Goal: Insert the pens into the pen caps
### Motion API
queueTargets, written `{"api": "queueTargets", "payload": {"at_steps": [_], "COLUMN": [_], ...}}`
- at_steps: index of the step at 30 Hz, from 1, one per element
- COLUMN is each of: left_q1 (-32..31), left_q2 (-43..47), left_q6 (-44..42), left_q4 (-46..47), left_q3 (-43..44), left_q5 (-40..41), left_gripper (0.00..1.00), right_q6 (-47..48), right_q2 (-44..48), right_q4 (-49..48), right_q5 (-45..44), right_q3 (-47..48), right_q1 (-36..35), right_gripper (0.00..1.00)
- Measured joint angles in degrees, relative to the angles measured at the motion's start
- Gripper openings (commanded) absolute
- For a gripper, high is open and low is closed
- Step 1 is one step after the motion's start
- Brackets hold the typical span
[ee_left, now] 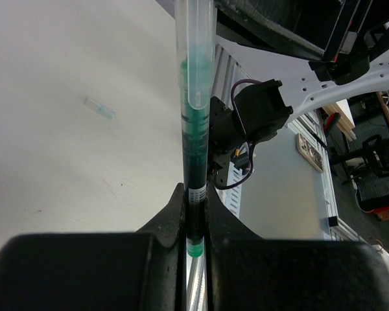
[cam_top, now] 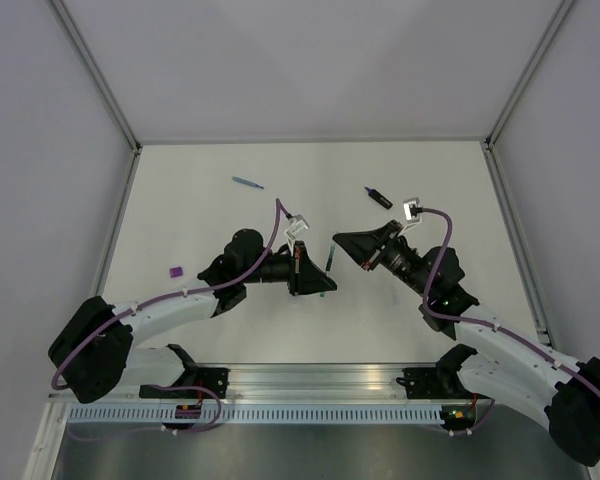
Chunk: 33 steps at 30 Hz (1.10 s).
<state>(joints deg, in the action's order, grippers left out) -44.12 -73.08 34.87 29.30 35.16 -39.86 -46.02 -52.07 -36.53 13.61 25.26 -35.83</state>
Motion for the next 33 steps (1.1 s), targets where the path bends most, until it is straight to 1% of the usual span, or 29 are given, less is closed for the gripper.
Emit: {"api": "queueTargets", "payload": {"at_steps": [9, 17, 20, 21, 23, 26, 27, 29, 30, 32, 33], "left_q1": [-0.1, 0.1, 0.1, 0.1, 0.1, 0.3, 0.5, 0.9, 0.9, 1.0, 1.0], "left_q2": [3.3, 4.9, 5.9, 6.2, 6.7, 7.0, 7.1, 7.1, 7.1, 7.1, 7.1], "left_q6": [0.0, 0.0, 0.0, 0.0, -0.1, -0.3, -0.3, -0.3, -0.3, -0.3, -0.3], "left_q4": [-1.1, -1.9, -2.5, -2.6, -2.6, -0.9, -0.1, 1.2, 1.6, 2.5, 2.7], "left_q3": [-1.9, -3.8, -4.3, -4.3, -4.3, -4.2, -4.2, -4.2, -4.2, -4.2, -4.2], "left_q5": [1.8, 3.4, 3.8, 3.8, 3.8, 4.3, 4.4, 4.4, 4.4, 4.4, 4.4], "left_gripper": [0.02, 0.02, 0.02, 0.02, 0.02, 0.02, 0.02, 0.02, 0.02, 0.02, 0.02], "right_q6": [1.3, 3.5, 4.7, 5.2, 5.9, 7.0, 7.3, 7.9, 8.2, 8.7, 8.9], "right_q2": [0.0, -2.0, -2.1, -2.0, -1.7, -0.4, 0.0, 0.6, 0.9, 1.7, 2.1], "right_q4": [-2.7, -3.8, -3.3, -3.0, -2.1, 0.8, 2.0, 4.3, 5.0, 6.4, 7.1], "right_q5": [-6.4, -11.0, -12.3, -12.6, -13.0, -12.1, -11.7, -11.0, -10.8, -10.6, -10.5], "right_q3": [-1.4, -1.3, -1.0, -0.7, 0.1, 0.6, 0.7, 0.9, 0.9, 1.1, 1.2], "right_q1": [-4.9, -8.7, -10.0, -10.3, -10.8, -11.7, -12.1, -12.6, -12.7, -12.7, -12.7], "right_gripper": [0.0, 0.01, 0.09, 0.16, 0.22, 0.29, 0.34, 0.4, 0.46, 0.52, 0.59]}}
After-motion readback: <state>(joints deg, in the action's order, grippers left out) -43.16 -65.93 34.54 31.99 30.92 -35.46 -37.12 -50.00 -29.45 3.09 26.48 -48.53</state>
